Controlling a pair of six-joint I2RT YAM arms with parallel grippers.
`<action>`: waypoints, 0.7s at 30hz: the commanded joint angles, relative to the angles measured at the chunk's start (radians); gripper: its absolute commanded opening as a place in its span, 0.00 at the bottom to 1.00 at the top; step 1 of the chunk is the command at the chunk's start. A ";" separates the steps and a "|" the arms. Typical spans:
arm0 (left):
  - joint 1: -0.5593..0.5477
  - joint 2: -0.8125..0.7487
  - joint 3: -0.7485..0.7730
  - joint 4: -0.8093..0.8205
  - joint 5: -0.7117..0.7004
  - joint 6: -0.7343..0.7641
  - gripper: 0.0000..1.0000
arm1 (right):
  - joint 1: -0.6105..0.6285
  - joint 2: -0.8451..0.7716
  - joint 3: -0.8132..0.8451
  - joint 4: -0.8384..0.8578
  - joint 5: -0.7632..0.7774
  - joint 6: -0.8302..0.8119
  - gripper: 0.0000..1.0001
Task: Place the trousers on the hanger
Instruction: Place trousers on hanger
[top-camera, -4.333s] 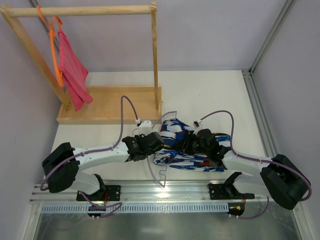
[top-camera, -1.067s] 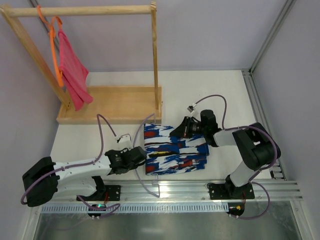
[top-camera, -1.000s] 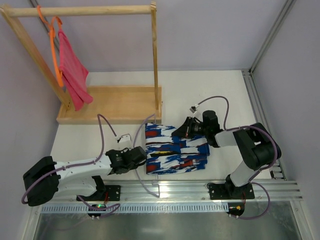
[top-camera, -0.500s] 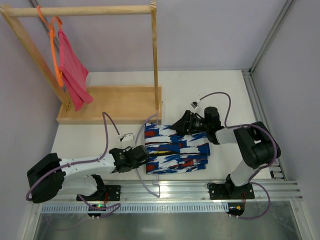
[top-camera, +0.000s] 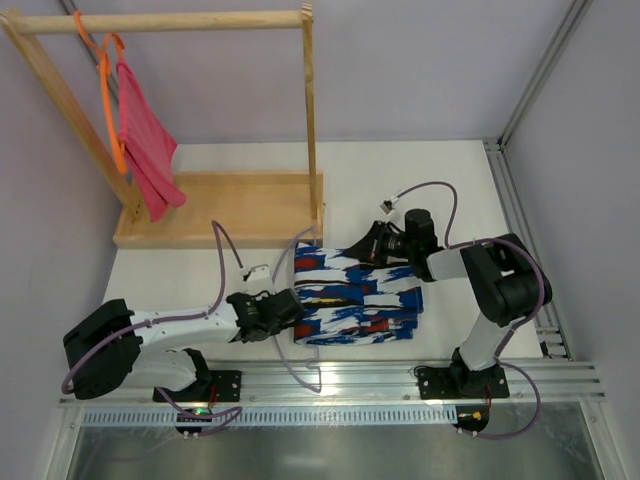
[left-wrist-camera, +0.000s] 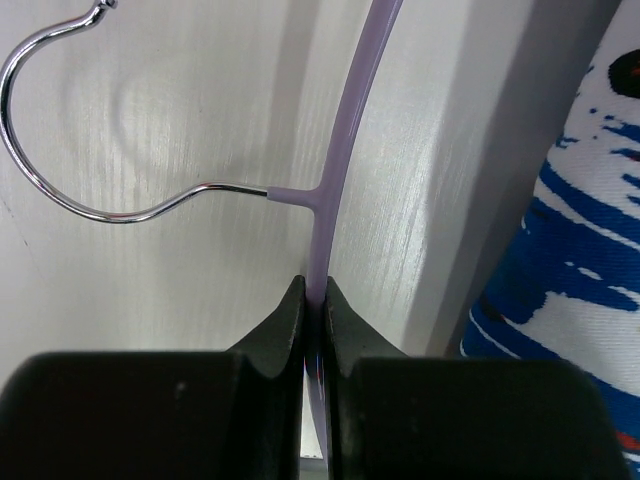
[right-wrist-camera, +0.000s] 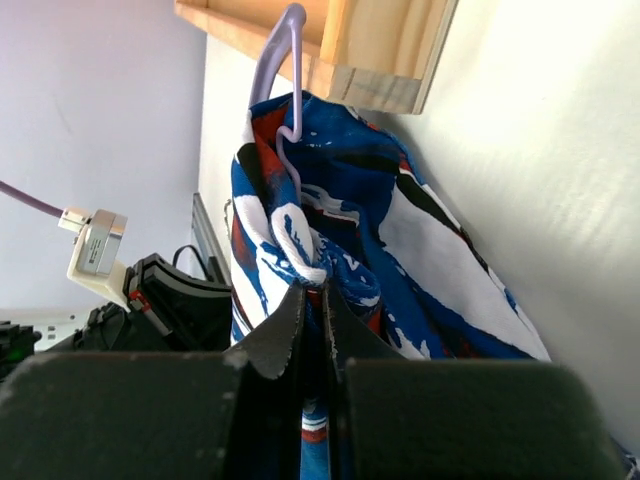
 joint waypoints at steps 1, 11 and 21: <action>-0.002 0.026 0.014 -0.033 -0.031 -0.026 0.00 | -0.031 -0.097 0.022 -0.065 0.092 -0.076 0.04; -0.002 -0.056 -0.030 0.151 -0.004 0.057 0.00 | 0.044 -0.402 -0.179 -0.224 0.152 -0.096 0.92; -0.002 -0.096 -0.049 0.289 0.044 0.091 0.00 | 0.241 -0.467 -0.268 -0.286 0.387 -0.070 0.93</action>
